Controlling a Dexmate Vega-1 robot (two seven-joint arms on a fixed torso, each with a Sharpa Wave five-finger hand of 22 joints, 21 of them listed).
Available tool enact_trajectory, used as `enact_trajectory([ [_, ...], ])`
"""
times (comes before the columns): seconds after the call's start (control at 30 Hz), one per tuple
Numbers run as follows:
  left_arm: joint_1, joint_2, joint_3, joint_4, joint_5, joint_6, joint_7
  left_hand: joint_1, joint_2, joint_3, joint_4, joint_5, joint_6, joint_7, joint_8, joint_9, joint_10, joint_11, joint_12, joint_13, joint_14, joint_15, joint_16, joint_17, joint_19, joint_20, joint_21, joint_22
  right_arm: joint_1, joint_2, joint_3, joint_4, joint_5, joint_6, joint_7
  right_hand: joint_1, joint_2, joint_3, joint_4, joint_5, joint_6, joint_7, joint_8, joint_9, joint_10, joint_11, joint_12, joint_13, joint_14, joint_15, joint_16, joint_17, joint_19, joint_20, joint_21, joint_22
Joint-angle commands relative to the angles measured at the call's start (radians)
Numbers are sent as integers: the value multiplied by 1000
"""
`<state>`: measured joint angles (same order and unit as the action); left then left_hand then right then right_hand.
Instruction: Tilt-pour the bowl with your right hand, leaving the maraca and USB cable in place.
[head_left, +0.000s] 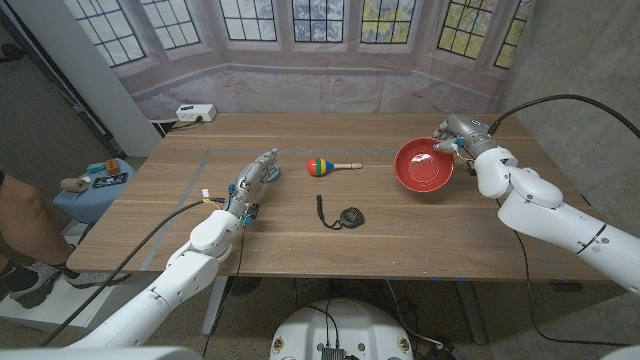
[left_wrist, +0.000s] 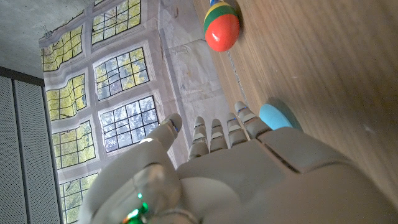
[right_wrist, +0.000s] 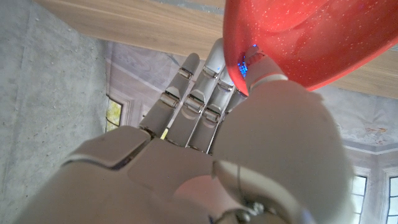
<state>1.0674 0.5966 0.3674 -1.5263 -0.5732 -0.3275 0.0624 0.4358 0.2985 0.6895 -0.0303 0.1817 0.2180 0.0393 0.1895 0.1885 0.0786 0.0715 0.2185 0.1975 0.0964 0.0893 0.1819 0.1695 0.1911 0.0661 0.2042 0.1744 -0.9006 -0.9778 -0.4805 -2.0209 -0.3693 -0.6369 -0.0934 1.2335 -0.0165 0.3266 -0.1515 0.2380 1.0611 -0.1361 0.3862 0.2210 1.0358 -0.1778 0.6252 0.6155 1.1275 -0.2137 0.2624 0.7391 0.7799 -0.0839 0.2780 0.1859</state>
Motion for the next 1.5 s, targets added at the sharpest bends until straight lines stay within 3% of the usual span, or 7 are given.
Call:
enact_trajectory([
  [0.03, 13, 4, 4, -17, 6, 13, 10, -107, -116, 0, 1, 7, 7, 1, 1, 2, 5, -3, -3, 2, 8, 1, 3, 6, 5, 1, -1, 3, 30, -54, 17, -30, 133, -32, 104, 5, 8, -6, 2, -3, 5, -5, 7, 5, 16, -12, 1, 4, -2, -27, -4, 5, -7, -90, 1, 3],
  [0.53, 23, 8, 5, -23, 6, 11, 6, -106, -117, -1, 0, 7, 7, 0, 1, 2, 5, -2, -4, 2, 7, 0, 2, 6, 5, 1, -2, 3, 43, -104, 9, -1, 254, 34, 144, 8, 9, -6, 0, -1, 6, -3, 6, 5, 17, -9, -2, 4, -2, -27, -15, 8, -9, -88, -1, 2],
  [0.87, 22, 10, 9, -27, 6, 17, 3, -104, -117, -1, 0, 7, 8, 0, 1, 2, 5, 0, -4, 2, 8, 0, 3, 5, 5, 0, -2, 3, 93, -127, -28, 43, 312, 82, 249, 9, 9, -7, 0, 0, 6, -3, 6, 5, 18, -10, -2, 6, -7, -27, -24, 9, -13, -88, -4, 2],
  [1.5, 25, 15, 9, -27, 1, 20, -4, -103, -118, -3, -1, 7, 8, 0, 1, 2, 5, -1, -4, 2, 8, 0, 2, 5, 4, 1, -2, 3, 171, -122, -95, 118, 355, 127, 376, 10, 10, -7, 0, 2, 3, -4, 4, 5, 18, -11, 0, 14, -13, -27, -35, 10, -15, -85, -6, 1],
])
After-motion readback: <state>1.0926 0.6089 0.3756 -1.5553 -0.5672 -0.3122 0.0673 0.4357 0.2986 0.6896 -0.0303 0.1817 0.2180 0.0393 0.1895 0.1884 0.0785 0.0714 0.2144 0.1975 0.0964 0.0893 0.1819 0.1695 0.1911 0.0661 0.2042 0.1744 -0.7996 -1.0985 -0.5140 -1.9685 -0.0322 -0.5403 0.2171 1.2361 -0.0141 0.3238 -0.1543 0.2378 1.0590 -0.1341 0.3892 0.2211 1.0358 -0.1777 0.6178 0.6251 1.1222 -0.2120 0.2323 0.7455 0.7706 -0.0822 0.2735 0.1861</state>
